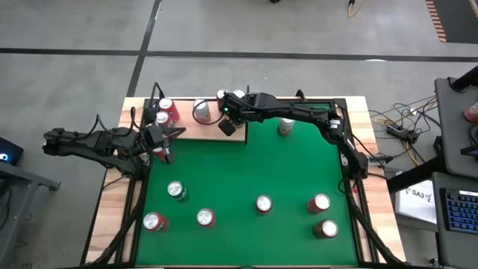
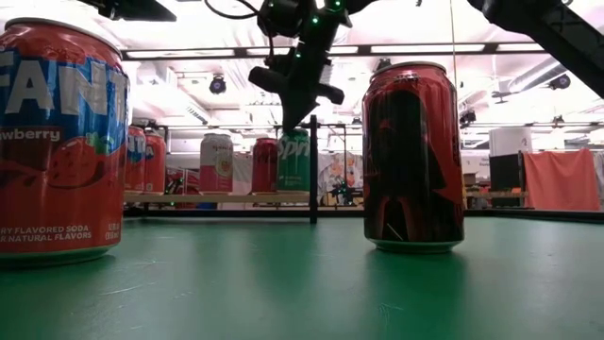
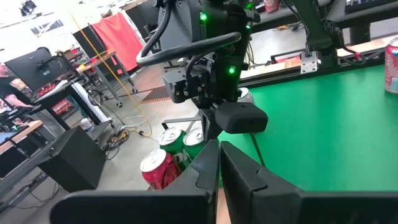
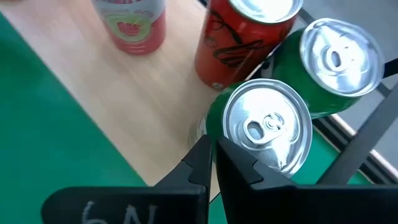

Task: Place canned beverage on shelf
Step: Put the green soda can on the shelf aligned with the other green soda can

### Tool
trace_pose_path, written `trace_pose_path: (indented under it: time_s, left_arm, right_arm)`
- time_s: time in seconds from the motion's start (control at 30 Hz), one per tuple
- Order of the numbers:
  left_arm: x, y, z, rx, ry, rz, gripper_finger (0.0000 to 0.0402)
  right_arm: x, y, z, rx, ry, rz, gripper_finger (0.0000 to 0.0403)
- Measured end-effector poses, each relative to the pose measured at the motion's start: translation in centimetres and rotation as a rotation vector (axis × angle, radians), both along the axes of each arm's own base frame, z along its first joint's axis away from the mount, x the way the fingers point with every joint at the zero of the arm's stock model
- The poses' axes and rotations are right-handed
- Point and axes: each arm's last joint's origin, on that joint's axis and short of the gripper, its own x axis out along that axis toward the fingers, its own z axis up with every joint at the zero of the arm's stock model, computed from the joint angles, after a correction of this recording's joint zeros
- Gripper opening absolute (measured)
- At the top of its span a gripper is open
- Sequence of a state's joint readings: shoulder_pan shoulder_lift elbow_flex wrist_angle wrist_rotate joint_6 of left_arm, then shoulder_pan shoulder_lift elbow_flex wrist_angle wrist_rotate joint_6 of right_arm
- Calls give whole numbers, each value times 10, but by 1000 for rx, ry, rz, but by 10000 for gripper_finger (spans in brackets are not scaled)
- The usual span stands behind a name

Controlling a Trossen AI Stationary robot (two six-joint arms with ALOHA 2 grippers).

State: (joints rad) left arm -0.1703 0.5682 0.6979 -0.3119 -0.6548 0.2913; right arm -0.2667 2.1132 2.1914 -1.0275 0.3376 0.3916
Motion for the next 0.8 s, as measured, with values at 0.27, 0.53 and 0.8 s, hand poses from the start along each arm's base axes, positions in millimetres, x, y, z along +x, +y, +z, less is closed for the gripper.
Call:
trace_pose_path:
  time_s: [0.27,0.53,0.8]
  left_arm:
    - [0,0,0,0,0,0,0]
    - [0,0,0,6,3,-1,0]
    - [0,0,0,6,4,-1,0]
  right_arm:
    - [0,3,2,-5,6,14,13]
    - [2,13,22,-19,-51,39,13]
    - [-10,12,26,71,47,162,13]
